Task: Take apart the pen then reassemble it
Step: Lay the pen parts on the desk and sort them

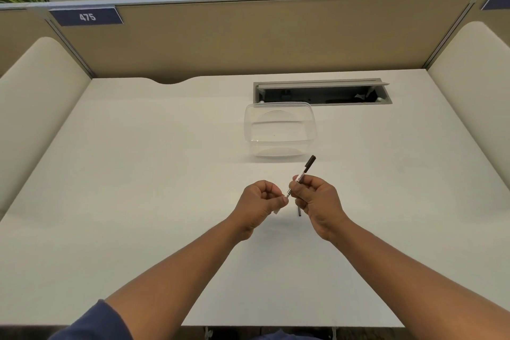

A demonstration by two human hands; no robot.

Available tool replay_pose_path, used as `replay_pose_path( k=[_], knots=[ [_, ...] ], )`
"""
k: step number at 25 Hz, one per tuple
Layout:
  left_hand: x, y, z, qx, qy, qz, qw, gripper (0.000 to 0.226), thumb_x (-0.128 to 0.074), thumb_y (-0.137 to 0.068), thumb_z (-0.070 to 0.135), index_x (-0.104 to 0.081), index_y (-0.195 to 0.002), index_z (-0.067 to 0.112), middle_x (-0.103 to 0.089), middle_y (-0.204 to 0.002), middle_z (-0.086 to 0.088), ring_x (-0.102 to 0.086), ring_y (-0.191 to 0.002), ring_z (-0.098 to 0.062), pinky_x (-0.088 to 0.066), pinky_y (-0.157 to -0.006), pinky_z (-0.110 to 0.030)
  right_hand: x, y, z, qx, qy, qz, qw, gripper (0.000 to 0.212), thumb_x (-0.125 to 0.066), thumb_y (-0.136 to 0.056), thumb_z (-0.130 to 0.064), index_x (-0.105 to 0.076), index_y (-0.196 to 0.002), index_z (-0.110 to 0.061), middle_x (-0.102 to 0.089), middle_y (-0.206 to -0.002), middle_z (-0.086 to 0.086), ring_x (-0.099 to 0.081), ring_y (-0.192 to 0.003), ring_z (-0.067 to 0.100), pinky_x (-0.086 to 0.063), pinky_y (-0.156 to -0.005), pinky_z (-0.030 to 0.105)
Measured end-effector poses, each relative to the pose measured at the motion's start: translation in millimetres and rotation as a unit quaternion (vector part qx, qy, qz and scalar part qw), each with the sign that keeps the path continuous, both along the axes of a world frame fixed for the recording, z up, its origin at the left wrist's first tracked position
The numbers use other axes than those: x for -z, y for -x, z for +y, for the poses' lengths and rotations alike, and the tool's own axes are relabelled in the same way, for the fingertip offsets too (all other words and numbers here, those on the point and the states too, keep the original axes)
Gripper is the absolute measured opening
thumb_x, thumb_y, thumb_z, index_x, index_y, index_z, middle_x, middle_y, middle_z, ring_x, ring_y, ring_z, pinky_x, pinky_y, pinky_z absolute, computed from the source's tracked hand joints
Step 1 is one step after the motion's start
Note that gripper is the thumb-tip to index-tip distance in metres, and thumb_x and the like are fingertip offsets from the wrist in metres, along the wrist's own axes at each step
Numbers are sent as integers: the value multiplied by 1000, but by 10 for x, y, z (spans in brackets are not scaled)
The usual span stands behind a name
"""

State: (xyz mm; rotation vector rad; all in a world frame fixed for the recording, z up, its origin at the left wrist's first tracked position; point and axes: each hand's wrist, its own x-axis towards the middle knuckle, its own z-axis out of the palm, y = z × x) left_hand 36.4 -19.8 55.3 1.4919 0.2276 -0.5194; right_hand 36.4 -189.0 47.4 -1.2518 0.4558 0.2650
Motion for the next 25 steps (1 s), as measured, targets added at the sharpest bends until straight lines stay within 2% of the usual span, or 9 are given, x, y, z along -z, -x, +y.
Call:
replay_pose_path(
  k=[3, 5, 7, 9, 11, 15, 17, 22, 25],
  knots=[
    [78, -28, 48, 35, -96, -49, 994, 9, -73, -91, 21, -69, -97, 15, -71, -92, 3, -61, -79, -13, -49, -69, -22, -14, -53, -33, 6, 58, -19, 998, 17, -75, -86, -8, -72, -103, -8, -75, -86, 3, -67, -80, 16, -53, -77, 31],
    [164, -86, 140, 86, -228, -108, 964, 17, -63, -97, 32, -68, -112, 27, -65, -119, 10, -60, -104, -13, -50, -83, -27, -11, -102, -80, 9, 91, -35, 995, 16, -75, -87, -7, -72, -103, -8, -75, -85, 2, -69, -79, 13, -54, -73, 27],
    [272, -154, 265, 193, -403, -176, 877, 40, -58, -98, 37, -55, -137, 31, -47, -148, 6, -45, -133, -18, -46, -102, -39, 8, -143, -122, 1, 117, -50, 992, 15, -73, -88, -6, -71, -103, -7, -74, -85, 4, -68, -79, 15, -54, -70, 26],
    [348, -214, 374, 296, -524, -184, 777, 64, -55, -98, 44, -30, -155, 34, -20, -166, 2, -18, -151, -27, -39, -112, -48, 37, -178, -156, -11, 151, -59, 987, 14, -72, -89, -6, -71, -103, -8, -72, -86, 5, -68, -81, 17, -57, -75, 30],
    [417, -274, 449, 341, -573, -160, 728, 84, -57, -92, 56, -10, -160, 37, 1, -170, 1, 3, -155, -32, -28, -117, -57, 79, -210, -174, -26, 191, -68, 979, 13, -72, -89, -10, -71, -102, -13, -74, -89, 4, -70, -85, 19, -57, -83, 35],
    [539, -367, 516, 359, -586, -97, 720, 108, -60, -77, 77, 2, -159, 42, 16, -169, 3, 18, -154, -35, -10, -118, -67, 139, -236, -164, -52, 240, -86, 966, 11, -72, -90, -15, -71, -99, -22, -76, -95, 0, -72, -93, 16, -56, -87, 30],
    [620, -368, 532, 348, -583, -110, 726, 102, -47, -80, 83, 3, -159, 41, 16, -169, 4, 19, -154, -31, -4, -120, -67, 164, -226, -145, -59, 259, -96, 959, 12, -71, -90, -15, -71, -101, -21, -76, -96, -2, -72, -94, 12, -55, -87, 28],
    [907, -243, 592, 293, -578, -173, 741, 84, -23, -89, 82, 3, -159, 42, 15, -170, 6, 19, -155, -25, 8, -120, -62, 213, -212, -111, -75, 303, -105, 944, 13, -71, -91, -18, -72, -104, -18, -76, -94, -5, -72, -92, 9, -55, -88, 26],
    [1019, -155, 621, 261, -587, -216, 735, 78, -13, -92, 80, 5, -158, 43, 13, -170, 7, 19, -155, -23, 11, -120, -60, 203, -232, -108, -80, 308, -108, 942, 13, -70, -91, -17, -72, -104, -18, -76, -94, -6, -72, -92, 7, -54, -85, 23]
  ],
)
